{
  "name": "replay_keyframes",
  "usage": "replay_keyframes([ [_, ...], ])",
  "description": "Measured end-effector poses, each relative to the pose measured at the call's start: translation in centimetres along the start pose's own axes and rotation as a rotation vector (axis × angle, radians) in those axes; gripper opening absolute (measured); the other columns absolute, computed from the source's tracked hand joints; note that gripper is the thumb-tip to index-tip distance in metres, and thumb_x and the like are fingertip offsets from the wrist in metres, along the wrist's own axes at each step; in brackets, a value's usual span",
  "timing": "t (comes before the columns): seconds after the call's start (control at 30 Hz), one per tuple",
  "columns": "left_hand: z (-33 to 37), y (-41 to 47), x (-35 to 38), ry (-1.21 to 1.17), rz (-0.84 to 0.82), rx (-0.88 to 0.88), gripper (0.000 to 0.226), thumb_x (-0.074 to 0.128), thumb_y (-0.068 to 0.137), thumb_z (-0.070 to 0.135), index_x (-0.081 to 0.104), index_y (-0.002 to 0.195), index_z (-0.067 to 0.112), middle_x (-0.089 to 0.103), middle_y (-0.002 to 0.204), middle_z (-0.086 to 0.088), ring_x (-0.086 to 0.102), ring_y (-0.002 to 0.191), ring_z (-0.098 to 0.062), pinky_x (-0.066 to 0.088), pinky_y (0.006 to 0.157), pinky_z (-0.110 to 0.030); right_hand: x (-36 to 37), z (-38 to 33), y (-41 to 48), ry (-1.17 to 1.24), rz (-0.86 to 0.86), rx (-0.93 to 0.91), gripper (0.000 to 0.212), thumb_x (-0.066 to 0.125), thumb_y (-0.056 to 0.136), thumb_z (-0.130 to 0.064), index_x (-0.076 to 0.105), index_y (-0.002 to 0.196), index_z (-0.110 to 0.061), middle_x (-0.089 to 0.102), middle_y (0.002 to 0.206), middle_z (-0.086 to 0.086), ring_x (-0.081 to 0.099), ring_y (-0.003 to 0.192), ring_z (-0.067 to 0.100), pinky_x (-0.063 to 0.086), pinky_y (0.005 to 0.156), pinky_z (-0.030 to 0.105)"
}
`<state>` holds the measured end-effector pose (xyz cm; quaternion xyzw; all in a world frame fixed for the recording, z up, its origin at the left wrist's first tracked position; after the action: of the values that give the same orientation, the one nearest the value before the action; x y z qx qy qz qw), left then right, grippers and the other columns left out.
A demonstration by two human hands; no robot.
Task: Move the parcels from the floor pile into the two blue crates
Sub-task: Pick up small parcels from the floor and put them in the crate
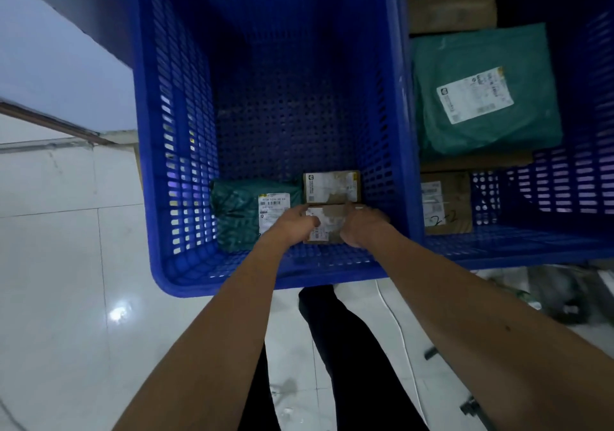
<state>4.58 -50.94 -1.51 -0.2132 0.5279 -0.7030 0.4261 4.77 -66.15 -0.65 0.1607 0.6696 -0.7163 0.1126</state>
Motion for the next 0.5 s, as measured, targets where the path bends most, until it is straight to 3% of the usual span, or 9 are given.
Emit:
replay_keyframes([
  [0.1, -0.2, -1.4, -1.7, -0.013, 0.016, -0.033, 0.064, 0.057, 0.099, 0.031, 0.030, 0.156, 0.020, 0.028, 0.161, -0.002, 0.035, 0.143, -0.025, 0.037, 0.109, -0.034, -0.9, -0.2, -2.1, -0.033, -0.024, -0.002, 0.065, 0.036, 0.101, -0.026, 0.011, 0.159, -0.013, 0.036, 0.153, 0.018, 0.046, 0.131, 0.035, 0.044, 0.103, 0.044],
  [0.2, -0.3, -4.1, -3.7, -0.044, 0.010, -0.052, 0.061, 0.057, 0.099, 0.032, 0.033, 0.155, 0.022, 0.027, 0.161, -0.001, 0.038, 0.140, -0.025, 0.040, 0.102, -0.032, -1.8, -0.3, -4.9, -0.036, -0.051, -0.029, 0.065, 0.036, 0.103, -0.026, 0.008, 0.160, -0.011, 0.036, 0.155, 0.016, 0.047, 0.131, 0.032, 0.044, 0.104, 0.041],
  [0.3, -0.2, -8.0, -5.7, -0.102, -0.005, -0.072, 0.061, 0.058, 0.099, 0.030, 0.033, 0.155, 0.022, 0.030, 0.160, -0.003, 0.044, 0.137, -0.027, 0.042, 0.098, -0.032, -3.0, -0.4, -8.0, -0.030, -0.025, -0.041, 0.056, 0.036, 0.104, -0.029, 0.027, 0.156, -0.010, 0.047, 0.148, 0.013, 0.053, 0.125, 0.030, 0.044, 0.097, 0.038],
  [0.43, -0.3, -14.3, -9.2, -0.149, 0.032, -0.025, 0.061, 0.061, 0.097, 0.032, 0.038, 0.153, 0.021, 0.040, 0.155, -0.003, 0.048, 0.134, -0.026, 0.040, 0.111, -0.041, -4.4, -2.0, -13.3, -0.018, 0.021, -0.104, 0.047, 0.040, 0.104, -0.036, 0.046, 0.146, -0.013, 0.056, 0.138, 0.010, 0.058, 0.118, 0.029, 0.046, 0.095, 0.039],
  [0.5, -0.4, -17.6, -11.1, -0.167, 0.080, 0.018, 0.056, 0.061, 0.096, 0.029, 0.044, 0.148, 0.018, 0.050, 0.145, -0.004, 0.052, 0.128, -0.023, 0.041, 0.110, -0.039, -5.1, -3.8, -15.7, -0.033, 0.050, -0.133, 0.052, 0.042, 0.103, -0.037, 0.041, 0.148, -0.011, 0.050, 0.144, 0.014, 0.055, 0.121, 0.031, 0.046, 0.101, 0.042],
])
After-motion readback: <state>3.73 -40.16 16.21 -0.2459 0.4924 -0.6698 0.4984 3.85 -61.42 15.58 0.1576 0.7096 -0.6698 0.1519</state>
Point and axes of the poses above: each hand's wrist, its own y-axis towards the middle knuckle, its own x-axis out of the palm, z = x × y, the point moved 4 cm from there along y, towards the middle knuckle
